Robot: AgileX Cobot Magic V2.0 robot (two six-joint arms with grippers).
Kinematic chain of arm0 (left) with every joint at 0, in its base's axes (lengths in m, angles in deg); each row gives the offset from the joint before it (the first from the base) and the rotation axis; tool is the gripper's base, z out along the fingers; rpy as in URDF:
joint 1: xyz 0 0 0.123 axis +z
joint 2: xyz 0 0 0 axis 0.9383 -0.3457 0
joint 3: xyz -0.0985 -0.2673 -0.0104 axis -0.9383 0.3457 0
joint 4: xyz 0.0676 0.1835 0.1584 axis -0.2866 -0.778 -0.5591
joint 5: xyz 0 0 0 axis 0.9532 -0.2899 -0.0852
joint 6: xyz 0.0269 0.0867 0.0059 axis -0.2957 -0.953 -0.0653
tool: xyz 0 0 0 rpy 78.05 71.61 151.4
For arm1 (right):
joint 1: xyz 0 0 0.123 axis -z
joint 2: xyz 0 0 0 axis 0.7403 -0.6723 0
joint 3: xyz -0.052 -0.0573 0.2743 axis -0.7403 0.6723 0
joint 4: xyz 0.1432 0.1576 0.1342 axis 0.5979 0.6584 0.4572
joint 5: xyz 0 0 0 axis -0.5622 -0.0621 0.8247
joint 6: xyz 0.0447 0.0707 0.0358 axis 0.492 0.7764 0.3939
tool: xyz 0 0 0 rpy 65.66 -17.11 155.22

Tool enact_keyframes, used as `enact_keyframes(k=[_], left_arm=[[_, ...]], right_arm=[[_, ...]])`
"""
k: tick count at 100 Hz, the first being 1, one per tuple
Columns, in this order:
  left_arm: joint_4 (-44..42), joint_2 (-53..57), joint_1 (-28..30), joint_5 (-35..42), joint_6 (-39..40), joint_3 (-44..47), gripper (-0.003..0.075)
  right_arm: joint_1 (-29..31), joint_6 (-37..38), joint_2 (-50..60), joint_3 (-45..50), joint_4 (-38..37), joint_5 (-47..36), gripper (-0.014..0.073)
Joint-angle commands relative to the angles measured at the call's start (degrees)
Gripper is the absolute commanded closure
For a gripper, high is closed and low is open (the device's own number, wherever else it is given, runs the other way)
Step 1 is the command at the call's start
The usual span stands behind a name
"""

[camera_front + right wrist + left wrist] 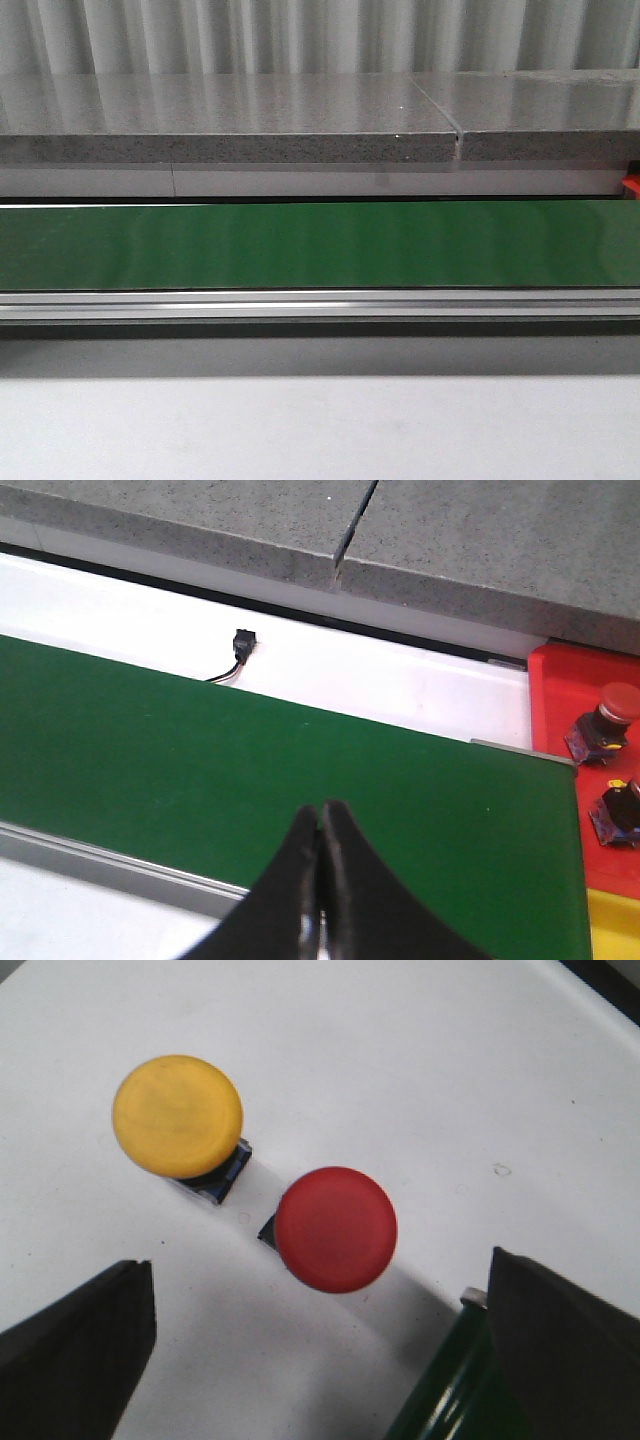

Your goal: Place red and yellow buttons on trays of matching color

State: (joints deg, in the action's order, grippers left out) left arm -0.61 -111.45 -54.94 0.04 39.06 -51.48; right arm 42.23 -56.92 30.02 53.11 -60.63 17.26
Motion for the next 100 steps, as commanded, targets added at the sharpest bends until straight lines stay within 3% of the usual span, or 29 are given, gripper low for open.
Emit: enact_keyframes(k=[1,55,65,80,100], left_arm=[[0.43,1.64,0.5,2.01,0.7,-2.79,0.0085],[0.89,-4.84,0.5,1.1,0.7,-6.34,0.0085],[1.72,-5.21,0.5,0.71,0.7,-6.34,0.0113],[1.81,-5.21,0.5,0.48,0.7,-6.34,0.0258],[1.81,-5.21,0.5,-2.42,0.09,-6.46,0.0624]], right_arm=[[-0.02,-0.4,0.33,-1.37,0.27,-3.91,0.0662],[-0.02,-0.4,0.33,-1.37,0.27,-3.91,0.0662],[-0.02,-0.4,0.33,-1.37,0.27,-3.9,0.0662],[-0.02,-0.4,0.33,-1.37,0.27,-3.9,0.0662],[-0.02,-0.4,0.33,-1.37,0.27,-3.9,0.0662]])
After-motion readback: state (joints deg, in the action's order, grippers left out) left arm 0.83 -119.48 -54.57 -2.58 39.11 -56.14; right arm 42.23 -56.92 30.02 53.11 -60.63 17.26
